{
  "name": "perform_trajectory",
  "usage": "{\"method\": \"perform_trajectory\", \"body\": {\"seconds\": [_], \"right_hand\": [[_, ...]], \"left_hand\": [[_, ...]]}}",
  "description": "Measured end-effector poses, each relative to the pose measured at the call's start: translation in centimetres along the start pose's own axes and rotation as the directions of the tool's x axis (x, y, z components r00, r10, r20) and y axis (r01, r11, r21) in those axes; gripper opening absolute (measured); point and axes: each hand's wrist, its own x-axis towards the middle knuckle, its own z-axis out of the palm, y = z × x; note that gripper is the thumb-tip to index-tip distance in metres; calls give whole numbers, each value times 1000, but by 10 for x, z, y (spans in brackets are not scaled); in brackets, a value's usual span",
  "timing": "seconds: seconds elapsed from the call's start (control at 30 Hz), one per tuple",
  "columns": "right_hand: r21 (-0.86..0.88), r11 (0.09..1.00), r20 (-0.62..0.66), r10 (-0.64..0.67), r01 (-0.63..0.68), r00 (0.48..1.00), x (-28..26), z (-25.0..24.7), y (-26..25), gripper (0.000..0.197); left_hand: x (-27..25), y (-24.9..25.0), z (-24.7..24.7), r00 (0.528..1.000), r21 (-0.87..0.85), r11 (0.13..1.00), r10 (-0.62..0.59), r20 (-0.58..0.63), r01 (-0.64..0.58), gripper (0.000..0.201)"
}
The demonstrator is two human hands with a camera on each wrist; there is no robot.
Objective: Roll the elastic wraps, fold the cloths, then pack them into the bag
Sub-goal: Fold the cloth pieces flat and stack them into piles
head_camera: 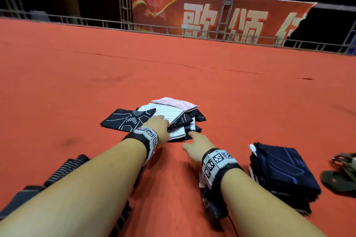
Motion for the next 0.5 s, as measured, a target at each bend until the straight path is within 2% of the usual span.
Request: {"method": "perform_trajectory", "body": {"seconds": [0.1,0.2,0.27,0.33,0.5], "right_hand": [[28,1000,-2,0,0,1000,11,5,8,49],[78,997,-17,18,-17,1000,20,5,18,54],[133,990,-24,52,-48,998,24,4,25,55],[160,985,-39,72,-65,997,23,2,27,52],[178,982,-79,78,-63,994,5,-13,21,42]], "left_hand": [[18,-4,13,998,83,996,-30,63,25,41],[26,-7,18,996,57,998,-29,81,25,41],[26,-7,15,1000,-44,999,-13,10,13,39],[22,-7,8,995,-166,986,-16,-102,-1,44],[-3,1,-38,919,-367,927,-79,-387,-75,55]]}}
